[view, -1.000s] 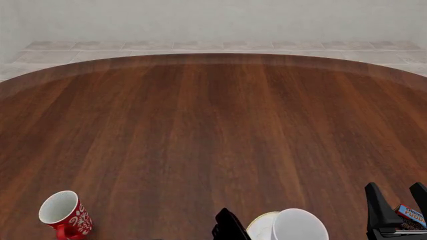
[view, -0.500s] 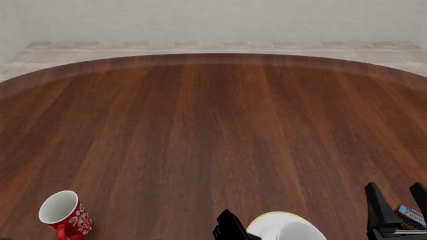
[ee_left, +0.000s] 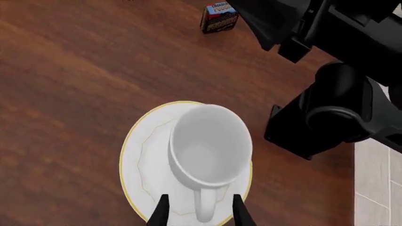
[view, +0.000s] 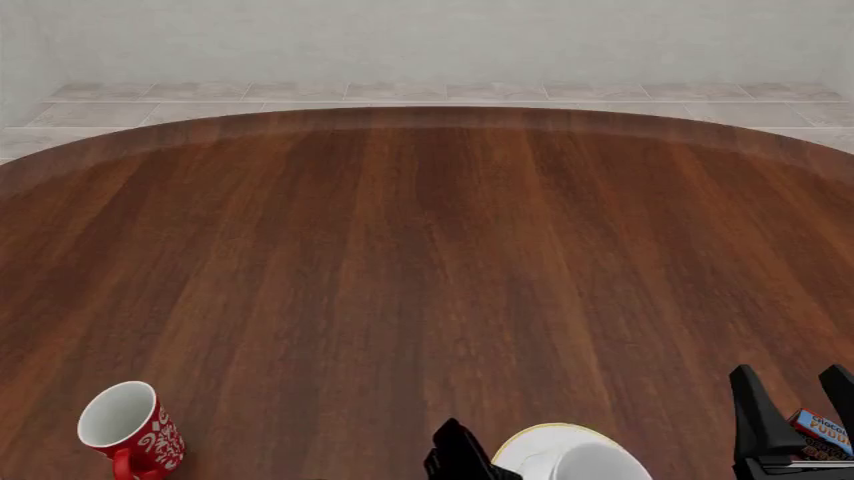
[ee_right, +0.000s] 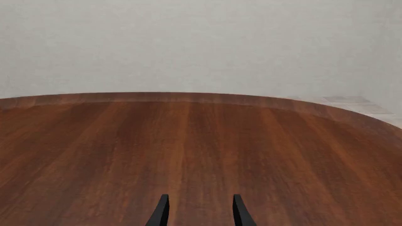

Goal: Put the white mug on the plate.

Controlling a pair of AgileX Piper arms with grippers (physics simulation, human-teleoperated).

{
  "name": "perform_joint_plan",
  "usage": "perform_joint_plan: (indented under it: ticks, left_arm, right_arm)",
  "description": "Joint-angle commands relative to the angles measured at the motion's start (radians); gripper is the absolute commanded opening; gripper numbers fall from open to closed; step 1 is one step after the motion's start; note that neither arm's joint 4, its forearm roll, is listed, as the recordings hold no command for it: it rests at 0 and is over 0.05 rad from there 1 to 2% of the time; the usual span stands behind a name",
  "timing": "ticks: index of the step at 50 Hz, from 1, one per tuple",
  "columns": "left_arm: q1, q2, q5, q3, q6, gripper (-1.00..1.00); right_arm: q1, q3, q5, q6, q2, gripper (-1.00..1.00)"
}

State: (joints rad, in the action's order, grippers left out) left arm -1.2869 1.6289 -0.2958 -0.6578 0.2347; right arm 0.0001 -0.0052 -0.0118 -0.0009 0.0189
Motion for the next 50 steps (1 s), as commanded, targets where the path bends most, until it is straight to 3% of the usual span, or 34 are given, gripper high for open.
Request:
perform_joint_plan:
  ticks: [1,17,50]
  left_arm:
    - [-0.003,-0.036,0.020,0.012,-0.006,1.00]
    - [-0.001,-0.140,0.053,0.054,0.002,1.00]
    - [0.045,-0.486,0.158,0.172,0.012,1.00]
  right_arm:
    - [0.000,0.000,0.000,0.000,0.000,1.00]
    - [0.000,0.000,0.000,0.000,0.000,1.00]
    - [0.000,0.000,0.000,0.000,0.000,1.00]
